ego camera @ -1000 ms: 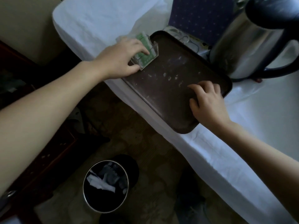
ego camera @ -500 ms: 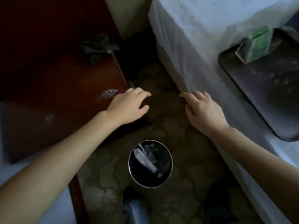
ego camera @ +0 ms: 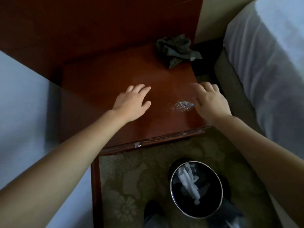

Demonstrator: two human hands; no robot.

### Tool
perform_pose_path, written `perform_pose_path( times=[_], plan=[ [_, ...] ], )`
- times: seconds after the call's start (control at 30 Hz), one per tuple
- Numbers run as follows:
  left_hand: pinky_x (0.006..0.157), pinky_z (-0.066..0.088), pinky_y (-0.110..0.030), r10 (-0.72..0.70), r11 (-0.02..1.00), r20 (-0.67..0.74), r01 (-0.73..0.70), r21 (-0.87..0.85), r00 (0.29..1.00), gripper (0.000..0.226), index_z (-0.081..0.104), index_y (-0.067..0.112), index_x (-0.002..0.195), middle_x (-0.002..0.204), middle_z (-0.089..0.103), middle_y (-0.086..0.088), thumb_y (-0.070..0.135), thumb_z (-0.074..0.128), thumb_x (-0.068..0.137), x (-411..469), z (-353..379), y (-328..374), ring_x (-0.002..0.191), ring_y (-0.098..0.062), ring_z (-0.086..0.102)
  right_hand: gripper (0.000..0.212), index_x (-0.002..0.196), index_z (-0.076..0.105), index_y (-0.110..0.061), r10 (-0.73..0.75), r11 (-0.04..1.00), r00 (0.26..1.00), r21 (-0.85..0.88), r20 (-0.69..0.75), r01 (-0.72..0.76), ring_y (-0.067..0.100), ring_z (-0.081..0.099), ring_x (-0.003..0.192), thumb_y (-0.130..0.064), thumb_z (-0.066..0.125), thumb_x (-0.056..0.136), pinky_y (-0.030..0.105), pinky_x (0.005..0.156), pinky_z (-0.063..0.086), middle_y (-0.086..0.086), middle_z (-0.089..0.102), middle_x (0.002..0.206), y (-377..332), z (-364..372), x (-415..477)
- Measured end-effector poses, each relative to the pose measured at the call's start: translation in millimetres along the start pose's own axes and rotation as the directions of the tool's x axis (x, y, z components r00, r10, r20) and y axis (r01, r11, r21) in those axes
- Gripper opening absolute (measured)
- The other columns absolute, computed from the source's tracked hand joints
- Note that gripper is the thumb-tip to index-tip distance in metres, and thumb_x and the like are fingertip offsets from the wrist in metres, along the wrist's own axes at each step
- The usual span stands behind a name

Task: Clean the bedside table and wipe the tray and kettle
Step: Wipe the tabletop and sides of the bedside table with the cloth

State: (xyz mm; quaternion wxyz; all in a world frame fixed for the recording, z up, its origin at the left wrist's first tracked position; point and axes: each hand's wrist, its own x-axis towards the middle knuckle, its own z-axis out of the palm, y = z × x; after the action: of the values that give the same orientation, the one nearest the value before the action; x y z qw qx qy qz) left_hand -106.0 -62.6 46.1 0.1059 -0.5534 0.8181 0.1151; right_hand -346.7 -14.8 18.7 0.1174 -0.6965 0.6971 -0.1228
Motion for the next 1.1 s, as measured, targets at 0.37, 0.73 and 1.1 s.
perform_pose_path(
  times=[0.37,0.73,1.1],
  plan=[
    [0.116,0.01,-0.041,0.213,0.974,0.027,-0.215,0.069,0.977,0.061,0.011,0.034,0.15,0.16,0.006,0.006,0.047,0.035,0.095,98,4,-55,0.147,-0.02,0.007,0.058,0.141,0.035,-0.029,-0.402,0.908,0.91,-0.083,0.099,0.41,0.04,0.021,0.137,-0.047,0.034,0.085,0.061,0.108,0.016,0.008,0.031,0.15,19,32,160],
    [0.112,-0.01,-0.045,0.312,0.942,0.137,-0.324,0.083,0.94,0.064,-0.005,0.054,0.137,0.16,-0.011,0.004,0.071,0.018,0.08,141,28,-131,0.145,-0.033,-0.016,0.067,0.142,0.026,-0.039,-0.075,0.993,0.992,-0.082,0.105,0.084,0.037,0.015,0.14,-0.064,0.041,0.082,0.061,0.107,0.024,0.007,0.024,0.153,2,72,199],
    [0.109,-0.009,-0.041,0.518,0.826,0.148,-0.537,0.168,0.843,0.076,-0.019,0.054,0.135,0.154,-0.024,0.007,0.084,0.0,0.067,151,28,-156,0.144,-0.035,-0.017,0.072,0.129,0.045,-0.043,-0.071,0.997,0.976,-0.028,0.206,0.078,0.036,0.004,0.143,-0.075,0.021,0.07,0.059,0.111,0.0,0.006,0.02,0.155,-17,72,238]
  ],
)
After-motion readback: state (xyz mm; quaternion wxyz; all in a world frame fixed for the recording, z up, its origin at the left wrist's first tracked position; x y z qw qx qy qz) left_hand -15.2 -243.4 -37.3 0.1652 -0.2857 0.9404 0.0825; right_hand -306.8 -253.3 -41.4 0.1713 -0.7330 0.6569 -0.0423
